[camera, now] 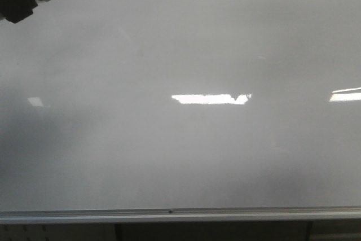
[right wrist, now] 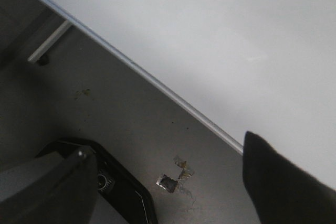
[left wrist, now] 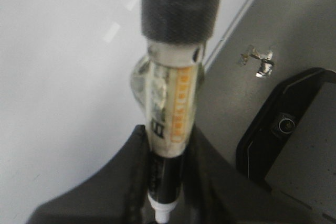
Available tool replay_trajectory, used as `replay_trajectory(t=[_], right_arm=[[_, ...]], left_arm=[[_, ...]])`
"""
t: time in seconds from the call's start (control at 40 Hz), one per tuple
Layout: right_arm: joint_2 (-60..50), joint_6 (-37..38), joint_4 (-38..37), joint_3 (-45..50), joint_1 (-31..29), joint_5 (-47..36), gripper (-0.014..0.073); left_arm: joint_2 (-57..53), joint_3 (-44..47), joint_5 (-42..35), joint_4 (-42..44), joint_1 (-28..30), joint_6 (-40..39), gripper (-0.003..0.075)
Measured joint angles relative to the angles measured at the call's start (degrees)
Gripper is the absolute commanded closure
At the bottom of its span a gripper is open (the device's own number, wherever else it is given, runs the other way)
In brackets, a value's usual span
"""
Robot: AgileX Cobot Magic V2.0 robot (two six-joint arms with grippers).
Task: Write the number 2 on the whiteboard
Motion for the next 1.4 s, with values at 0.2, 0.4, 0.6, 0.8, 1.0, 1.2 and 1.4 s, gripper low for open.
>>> replay_trajectory(t=[0.2,0.4,0.6,0.8,1.0,1.2,1.4], right_arm=[[5.6,-6.4,0.8,-6.5,11.0,1.5,0.0002],[11.7,-11.6,1.0,-14.2,18.6,2.0,0.0002],[17.7,-13.9,1.0,-20.4,25.5,2.2,0.0003],[22.6,-14.1,1.0,-24.2,27.7,2.2,0.0003],[24.2,-14.1,1.0,-25.0,27.9,2.1,0.0086],[24.2,-14.2,1.0,-25.3,28.0,2.3,0.0349],[24.2,-14.2,1.1,-25.3,28.0,2.6,0.0468]], left_arm=[[0.0,0.0,0.6,-0.2,-7.7,2.4,0.0716],[0.0,0.0,0.6,-0.3,-14.1,2.5,0.0716],[0.0,0.0,0.6,-0.4,-17.2,2.5,0.0716],[0.0,0.0,0.8,-0.4,-17.5,2.5,0.0716],[0.0,0.0,0.8,-0.4,-17.5,2.5,0.0716],[0.0,0.0,0.7,-0.4,-17.5,2.5,0.0716],[0.0,0.0,0.0,-0.4,-17.5,3.0,0.0708]])
